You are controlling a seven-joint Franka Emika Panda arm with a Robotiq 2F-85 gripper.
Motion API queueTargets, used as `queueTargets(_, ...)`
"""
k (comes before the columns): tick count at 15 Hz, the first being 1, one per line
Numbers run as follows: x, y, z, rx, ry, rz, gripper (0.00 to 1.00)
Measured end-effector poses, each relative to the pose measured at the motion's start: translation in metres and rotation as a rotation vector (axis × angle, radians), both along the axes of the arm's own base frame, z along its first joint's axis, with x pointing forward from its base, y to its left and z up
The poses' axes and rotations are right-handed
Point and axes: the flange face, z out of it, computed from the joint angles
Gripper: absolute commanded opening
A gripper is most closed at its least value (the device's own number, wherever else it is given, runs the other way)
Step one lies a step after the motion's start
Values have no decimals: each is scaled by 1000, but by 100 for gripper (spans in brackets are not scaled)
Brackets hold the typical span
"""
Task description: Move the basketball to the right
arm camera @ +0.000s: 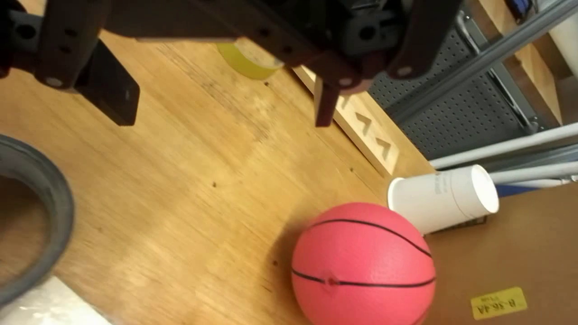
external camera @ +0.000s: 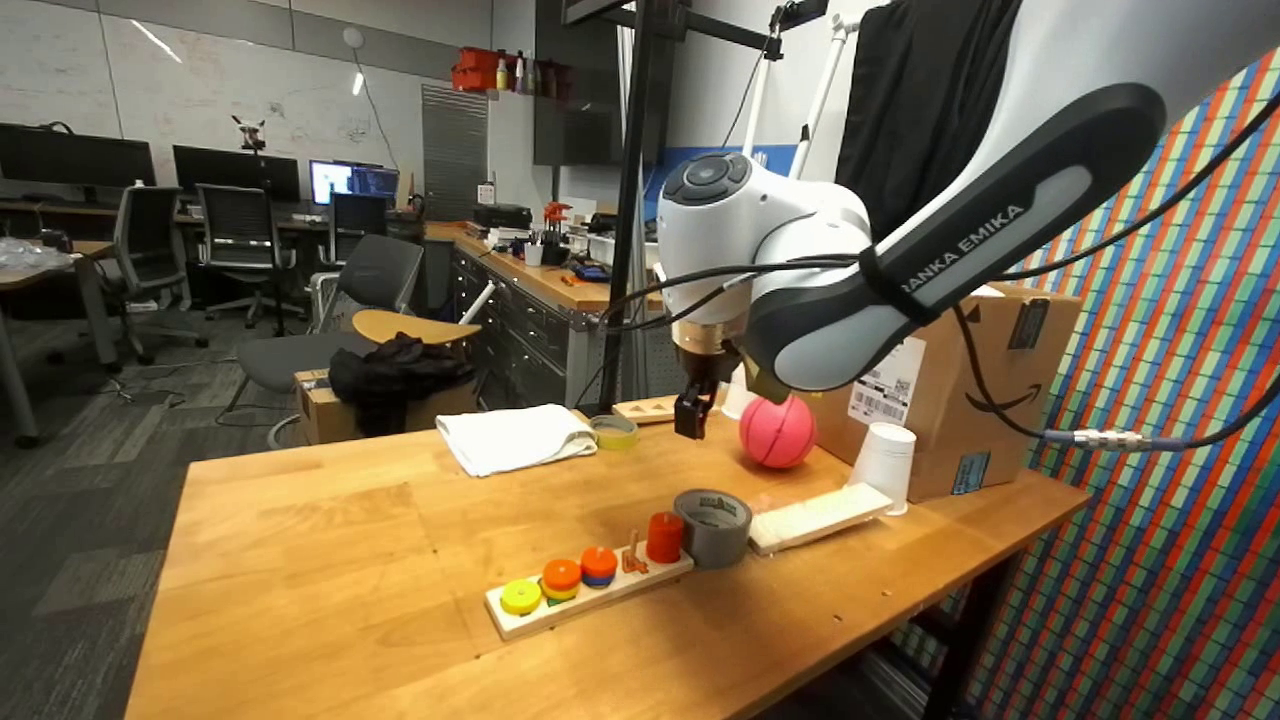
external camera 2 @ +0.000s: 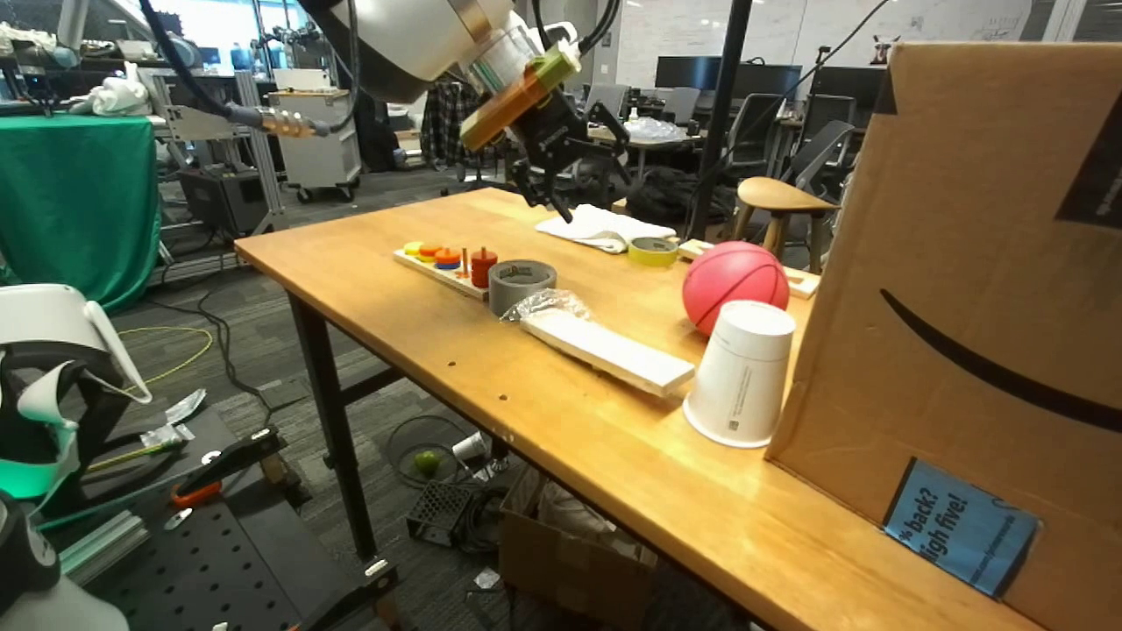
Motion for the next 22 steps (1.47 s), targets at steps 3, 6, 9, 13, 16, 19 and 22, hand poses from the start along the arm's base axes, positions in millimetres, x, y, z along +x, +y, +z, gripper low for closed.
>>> queueTargets(3, -11, 26, -2, 75, 35, 35, 100)
queueTargets(6, -14, 36, -8, 131, 83, 48, 100)
queueTargets(9, -13, 36, -12, 139, 111, 61, 100)
queueTargets(13, -5, 24, -16, 151, 131, 50, 100)
queueTargets(16, 7, 15, -23, 176, 156, 31, 100)
queueTargets(19, 22, 10, -36, 193, 178, 17, 100)
queueTargets(22, 39, 5, -44, 205, 181, 3, 100)
